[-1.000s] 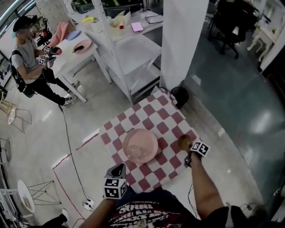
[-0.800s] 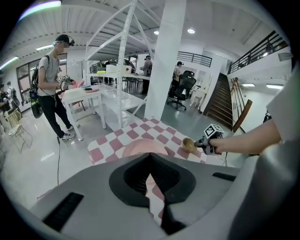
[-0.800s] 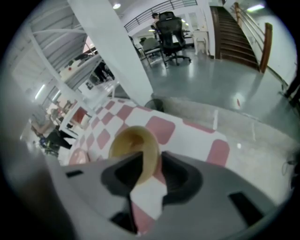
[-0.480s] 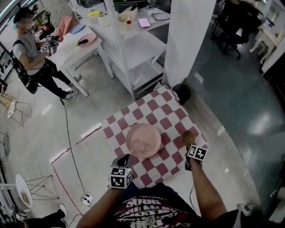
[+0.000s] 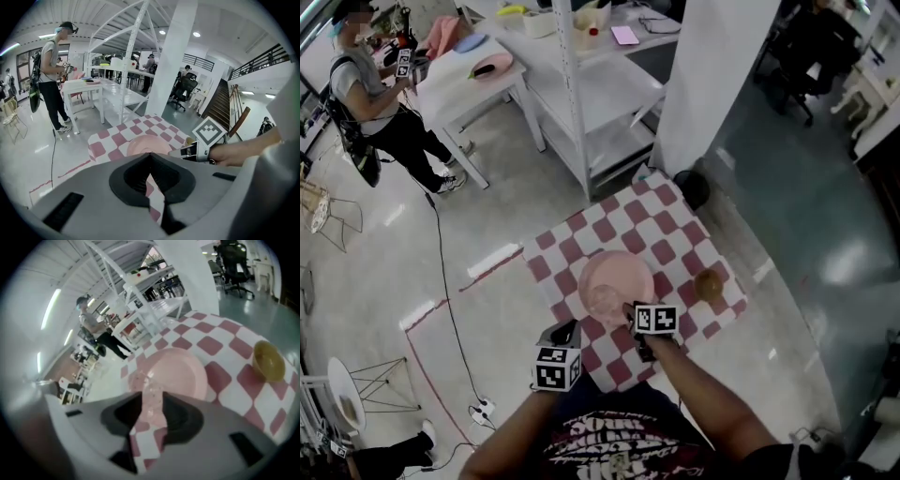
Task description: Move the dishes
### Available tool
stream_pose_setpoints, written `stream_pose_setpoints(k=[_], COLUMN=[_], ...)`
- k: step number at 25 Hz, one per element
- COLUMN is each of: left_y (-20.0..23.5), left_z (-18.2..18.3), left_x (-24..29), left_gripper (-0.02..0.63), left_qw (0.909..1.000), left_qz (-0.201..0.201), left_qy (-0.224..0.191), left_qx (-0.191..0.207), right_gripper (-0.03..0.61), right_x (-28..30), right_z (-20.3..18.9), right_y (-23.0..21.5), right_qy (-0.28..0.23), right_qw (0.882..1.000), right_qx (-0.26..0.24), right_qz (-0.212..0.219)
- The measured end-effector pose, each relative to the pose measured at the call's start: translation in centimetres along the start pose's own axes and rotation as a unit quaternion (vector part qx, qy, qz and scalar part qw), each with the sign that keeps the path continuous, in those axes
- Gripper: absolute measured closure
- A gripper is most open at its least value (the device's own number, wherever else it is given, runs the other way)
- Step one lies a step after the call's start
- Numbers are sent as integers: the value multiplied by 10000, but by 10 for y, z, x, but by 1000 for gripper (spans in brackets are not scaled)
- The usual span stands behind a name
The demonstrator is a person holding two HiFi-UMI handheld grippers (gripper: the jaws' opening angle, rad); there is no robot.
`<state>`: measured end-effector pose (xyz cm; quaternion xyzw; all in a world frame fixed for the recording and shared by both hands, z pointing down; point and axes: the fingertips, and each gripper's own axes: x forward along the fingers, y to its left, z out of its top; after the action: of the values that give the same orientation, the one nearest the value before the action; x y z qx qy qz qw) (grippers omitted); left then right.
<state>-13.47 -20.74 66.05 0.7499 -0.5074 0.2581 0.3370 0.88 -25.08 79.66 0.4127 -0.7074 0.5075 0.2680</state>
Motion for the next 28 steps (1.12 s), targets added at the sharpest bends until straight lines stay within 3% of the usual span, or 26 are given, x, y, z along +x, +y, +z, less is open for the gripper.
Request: stream_pose_setpoints(k=[8,13,15,21,28], left_y=[43,50,47,25,-21], left_z=[-17,-16,-9,21,36], left_x=[-14,-9,-3,20,37], left_gripper=[586,586,586,586,586], left_qw=[9997,9998,9998,9991,9971], left_qz=[86,-22,-123,-358,-560], left_qy=[91,160,160,70,103], left_qx=[-191,-140,-53,212,515], right_gripper=[422,517,523,529,529], right_x=[66,64,54,0,-63], right_z=[-7,1,5,35,19], right_y=[-1,-10,-12,-21,-112], right_qy=[725,826,713,35,-135], right_qw=[9951,9884,9885,9953,9882], right_qx=[-208,-590,-640,-186,217], right_qz=[-639,-1132,-1171,-946,-1507])
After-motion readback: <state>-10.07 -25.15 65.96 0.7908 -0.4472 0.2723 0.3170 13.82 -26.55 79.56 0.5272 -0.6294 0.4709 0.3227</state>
